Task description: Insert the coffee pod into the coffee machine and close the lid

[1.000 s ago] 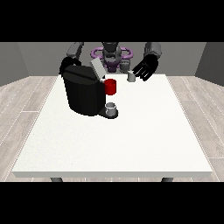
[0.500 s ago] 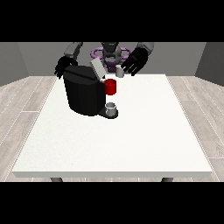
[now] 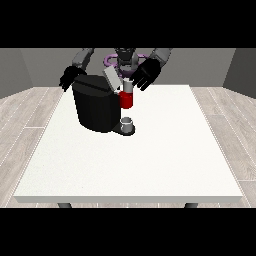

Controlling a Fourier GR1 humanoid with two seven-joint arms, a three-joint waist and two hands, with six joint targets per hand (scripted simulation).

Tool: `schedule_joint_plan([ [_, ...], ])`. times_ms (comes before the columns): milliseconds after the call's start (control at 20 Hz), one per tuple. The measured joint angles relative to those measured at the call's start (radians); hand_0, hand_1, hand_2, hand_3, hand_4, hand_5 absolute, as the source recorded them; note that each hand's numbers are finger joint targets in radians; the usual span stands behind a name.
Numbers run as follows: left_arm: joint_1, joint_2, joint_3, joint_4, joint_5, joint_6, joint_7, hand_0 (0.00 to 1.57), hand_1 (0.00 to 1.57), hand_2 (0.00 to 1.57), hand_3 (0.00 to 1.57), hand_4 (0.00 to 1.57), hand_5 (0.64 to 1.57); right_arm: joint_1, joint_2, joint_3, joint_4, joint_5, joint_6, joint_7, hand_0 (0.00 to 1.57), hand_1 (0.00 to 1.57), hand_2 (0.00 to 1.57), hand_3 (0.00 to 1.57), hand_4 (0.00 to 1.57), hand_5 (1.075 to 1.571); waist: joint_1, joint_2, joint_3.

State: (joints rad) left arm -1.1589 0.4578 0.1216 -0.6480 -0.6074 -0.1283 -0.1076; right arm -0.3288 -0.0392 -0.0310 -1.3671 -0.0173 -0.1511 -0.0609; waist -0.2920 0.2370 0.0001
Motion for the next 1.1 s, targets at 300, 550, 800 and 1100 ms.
schedule_joint_plan([
  [300, 0.003, -0.002, -0.002, 0.018, -0.011, -0.008, -0.005, 1.27, 1.27, 1.30, 1.22, 0.51, 1.571, 0.014, -0.001, 0.000, -0.020, 0.000, -0.005, 0.019, 0.00, 0.00, 0.00, 0.00, 0.52, 1.571, -0.007, -0.003, 0.0001],
  [550, -0.005, -0.023, -0.009, 0.018, -0.021, -0.003, 0.002, 1.18, 1.18, 1.25, 1.18, 0.50, 1.571, 0.013, -0.003, -0.009, -0.015, -0.008, -0.001, 0.014, 0.00, 0.00, 0.00, 0.00, 0.50, 1.571, -0.006, 0.002, 0.0002],
  [800, -0.014, -0.031, -0.009, 0.020, -0.027, 0.001, 0.001, 1.20, 1.20, 1.27, 1.20, 0.50, 1.571, 0.021, 0.009, -0.008, -0.013, -0.010, -0.005, -0.011, 0.00, 0.00, 0.00, 0.00, 0.51, 1.571, -0.004, 0.011, 0.0002],
  [1100, -0.012, -0.013, -0.001, 0.035, -0.036, 0.008, -0.021, 1.18, 1.18, 1.25, 1.19, 0.49, 1.571, 0.012, 0.000, -0.006, -0.044, -0.014, 0.000, 0.017, 0.00, 0.00, 0.00, 0.00, 0.46, 1.571, -0.014, 0.024, 0.0004],
])
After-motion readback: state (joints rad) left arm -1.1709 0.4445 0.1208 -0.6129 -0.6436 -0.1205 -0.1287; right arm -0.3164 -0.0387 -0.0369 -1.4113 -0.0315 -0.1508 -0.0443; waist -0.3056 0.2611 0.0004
